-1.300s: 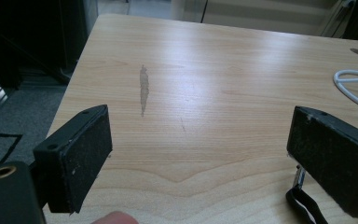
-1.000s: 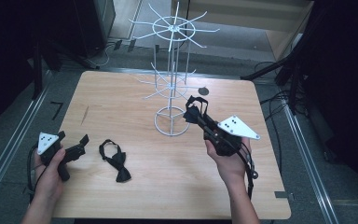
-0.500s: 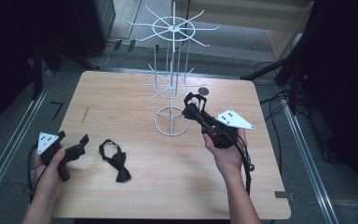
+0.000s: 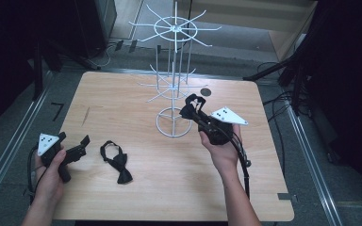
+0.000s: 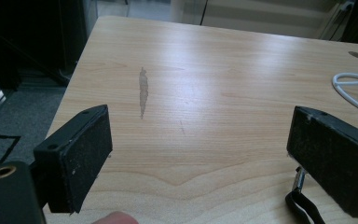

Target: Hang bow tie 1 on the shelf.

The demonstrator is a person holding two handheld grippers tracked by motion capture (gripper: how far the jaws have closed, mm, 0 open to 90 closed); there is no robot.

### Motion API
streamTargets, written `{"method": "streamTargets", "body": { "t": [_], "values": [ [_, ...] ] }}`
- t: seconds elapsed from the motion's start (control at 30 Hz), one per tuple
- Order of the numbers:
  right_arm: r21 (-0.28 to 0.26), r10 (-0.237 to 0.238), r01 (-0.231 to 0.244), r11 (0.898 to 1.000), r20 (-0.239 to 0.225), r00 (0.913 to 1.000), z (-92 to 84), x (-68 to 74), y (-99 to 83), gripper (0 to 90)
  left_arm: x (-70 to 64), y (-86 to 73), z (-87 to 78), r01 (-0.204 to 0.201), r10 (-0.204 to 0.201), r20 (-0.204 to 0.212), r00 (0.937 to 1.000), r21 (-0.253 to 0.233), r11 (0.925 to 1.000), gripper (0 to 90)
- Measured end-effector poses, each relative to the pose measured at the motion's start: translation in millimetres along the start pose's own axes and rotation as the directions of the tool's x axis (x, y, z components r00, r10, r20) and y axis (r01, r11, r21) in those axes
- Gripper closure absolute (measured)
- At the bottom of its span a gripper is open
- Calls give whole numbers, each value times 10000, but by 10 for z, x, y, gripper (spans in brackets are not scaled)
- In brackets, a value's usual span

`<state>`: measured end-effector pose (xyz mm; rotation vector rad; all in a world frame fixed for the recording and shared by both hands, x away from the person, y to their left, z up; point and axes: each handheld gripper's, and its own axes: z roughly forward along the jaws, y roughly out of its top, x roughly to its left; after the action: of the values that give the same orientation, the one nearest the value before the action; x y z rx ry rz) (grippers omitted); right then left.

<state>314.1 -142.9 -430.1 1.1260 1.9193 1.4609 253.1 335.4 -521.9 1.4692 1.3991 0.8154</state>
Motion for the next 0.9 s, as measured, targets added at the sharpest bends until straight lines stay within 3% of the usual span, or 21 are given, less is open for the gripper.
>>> {"method": "streamTargets", "body": {
  "t": [0.23,0.67,0.73,0.83,0.9],
  "values": [
    [20,165,-165,9999,-44,9999,130,26,11,773,-10,-1,-1,-57,57,-24,10000,-26,10000,69],
    [517,-81,76,9986,100,9999,396,62,-75,744,-4,-1,-1,-60,60,10,10000,-18,10000,69],
    [512,36,-33,9987,-62,10000,399,67,-104,664,-2,-1,0,-37,37,23,10000,-30,10000,69],
    [560,57,-45,9984,-224,9997,388,86,-138,457,0,0,0,-36,36,21,10000,-32,10000,69],
    [609,90,-85,9981,-84,9999,354,106,-178,364,1,0,0,-22,22,20,10000,-27,10000,69]
  ]
}}
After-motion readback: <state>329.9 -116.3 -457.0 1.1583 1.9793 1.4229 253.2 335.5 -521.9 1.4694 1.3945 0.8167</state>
